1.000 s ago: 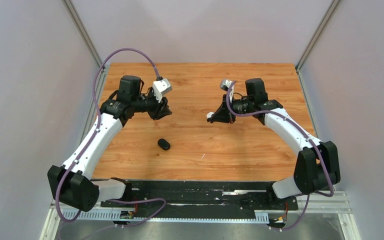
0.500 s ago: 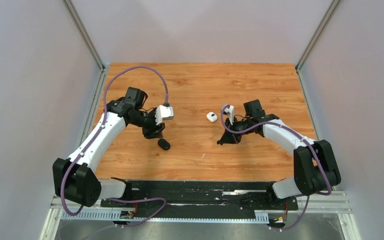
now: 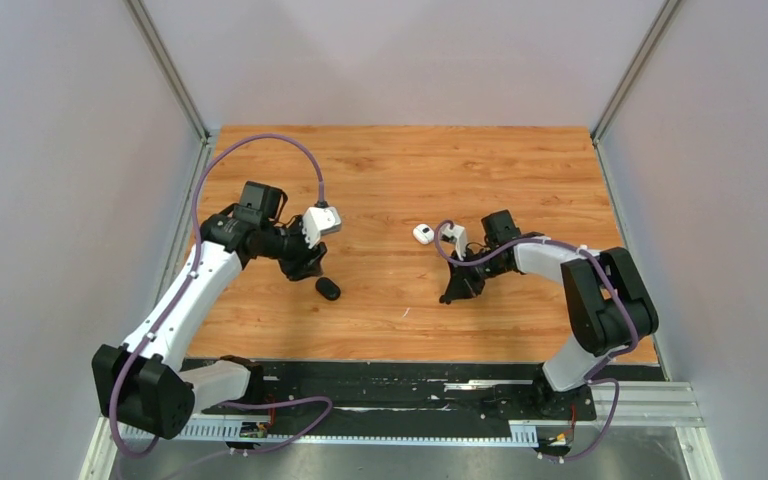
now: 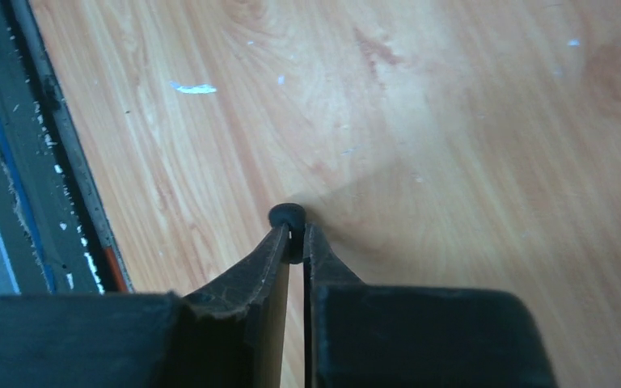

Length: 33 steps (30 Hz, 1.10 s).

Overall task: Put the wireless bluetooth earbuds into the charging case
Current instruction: Place the earbud at the center of the board.

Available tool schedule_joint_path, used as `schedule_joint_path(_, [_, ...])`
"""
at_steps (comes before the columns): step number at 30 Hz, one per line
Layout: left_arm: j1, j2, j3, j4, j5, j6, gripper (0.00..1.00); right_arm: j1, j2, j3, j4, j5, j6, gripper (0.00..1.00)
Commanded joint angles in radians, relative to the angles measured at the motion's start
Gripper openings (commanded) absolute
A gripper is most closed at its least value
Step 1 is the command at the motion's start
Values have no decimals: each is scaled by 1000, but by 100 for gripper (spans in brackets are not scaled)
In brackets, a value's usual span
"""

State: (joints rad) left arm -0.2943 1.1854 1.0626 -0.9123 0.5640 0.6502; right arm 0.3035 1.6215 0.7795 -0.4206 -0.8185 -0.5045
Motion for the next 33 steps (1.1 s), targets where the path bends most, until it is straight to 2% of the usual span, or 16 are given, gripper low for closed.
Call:
schedule_joint_path(1, [4,-26,-5,-4,-47,-47,52,-16,61,56,51,67,-78,14])
schedule_joint_path(3, [6,-30,0,-17,-65,-46,52,-34,81,82,51,89,-77,24])
schedule_joint_path(7, [16,-35,22,-43,-88,-64,54,-79,66,173,47,98,-77,34])
schedule_joint_path(9, [26,-40,36,-52,-95,-90,56,-85,53,224,35,81,-84,38])
schedule_joint_path(12, [53,-41,52,-50,-97,-177,59,-67,32,304,-8,-30,-94,39])
schedule_joint_path(15, [87,-25,61,-39,-86,-282,60,45,4,332,14,-55,-112,40])
schedule_joint_path(18, [149,10,65,-16,-55,-450,60,196,5,318,106,-3,-140,41])
schedule_joint_path(22, [248,71,73,15,-47,-647,60,378,70,299,323,147,-11,46])
schedule_joint_path(25, [289,85,96,12,-72,-694,60,479,145,311,482,285,83,53])
schedule_joint_path(28, [327,74,112,13,-102,-705,61,578,229,336,599,431,100,63])
schedule_joint_path(29, [335,70,119,12,-104,-704,61,598,261,354,619,472,110,66])
schedule_joint_path(33, [351,37,120,14,-98,-711,61,628,369,453,621,536,186,68])
